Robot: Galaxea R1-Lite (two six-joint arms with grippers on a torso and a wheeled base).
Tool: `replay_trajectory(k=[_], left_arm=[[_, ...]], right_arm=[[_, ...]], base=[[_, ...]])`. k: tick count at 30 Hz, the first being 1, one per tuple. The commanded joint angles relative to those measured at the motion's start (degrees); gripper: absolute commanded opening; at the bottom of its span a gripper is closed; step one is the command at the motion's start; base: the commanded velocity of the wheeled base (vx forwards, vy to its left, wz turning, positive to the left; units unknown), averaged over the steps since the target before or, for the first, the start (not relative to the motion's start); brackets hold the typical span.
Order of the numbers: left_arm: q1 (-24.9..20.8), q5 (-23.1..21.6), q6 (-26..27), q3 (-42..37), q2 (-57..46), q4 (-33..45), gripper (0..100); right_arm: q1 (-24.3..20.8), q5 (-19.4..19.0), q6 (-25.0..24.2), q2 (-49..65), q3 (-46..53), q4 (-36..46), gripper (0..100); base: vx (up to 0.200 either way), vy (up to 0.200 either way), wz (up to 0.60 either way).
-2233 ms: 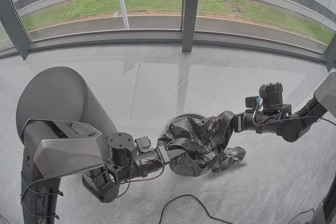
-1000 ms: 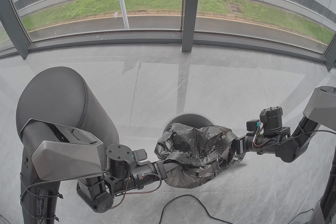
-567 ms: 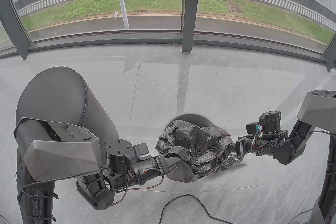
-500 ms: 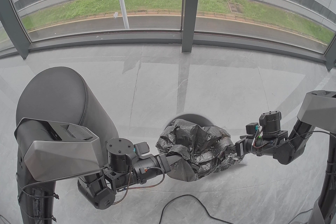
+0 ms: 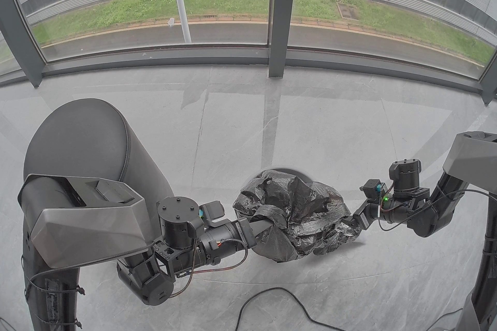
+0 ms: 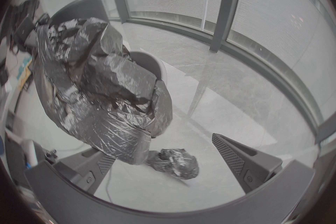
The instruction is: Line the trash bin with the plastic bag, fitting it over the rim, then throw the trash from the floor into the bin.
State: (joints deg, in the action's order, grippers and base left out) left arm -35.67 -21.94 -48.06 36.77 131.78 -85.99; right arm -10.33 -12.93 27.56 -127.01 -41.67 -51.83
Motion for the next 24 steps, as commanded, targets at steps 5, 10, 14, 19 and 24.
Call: replay_trajectory(k=[5,10,14,19,24], left_arm=[[0.07,-0.03,-0.02,0.15,-0.91,-0.05,0],[0.25,-0.21,-0.02,0.50,-0.74,-0.14,0],[0.34,-0.29,-0.02,0.85,-0.74,-0.23,0],[0.43,-0.38,-0.02,1.20,-0.65,-0.23,0],[0.43,-0.38,-0.11,1.73,-0.65,-0.14,0]], right_arm=[[-1.80,-0.16,8.82,0.63,-0.34,0.77,100],[-6.55,-0.07,9.61,1.33,-0.43,0.86,100],[-8.04,0.54,9.26,1.15,-2.45,0.95,100],[-6.29,2.74,8.65,1.33,-2.37,0.86,100],[-5.67,3.71,8.38,1.42,-2.63,0.68,100]], base=[[0.000,0.000,0.00],[0.000,0.000,0.00],[0.000,0.000,0.00],[0.000,0.000,0.00],[0.000,0.000,0.00]])
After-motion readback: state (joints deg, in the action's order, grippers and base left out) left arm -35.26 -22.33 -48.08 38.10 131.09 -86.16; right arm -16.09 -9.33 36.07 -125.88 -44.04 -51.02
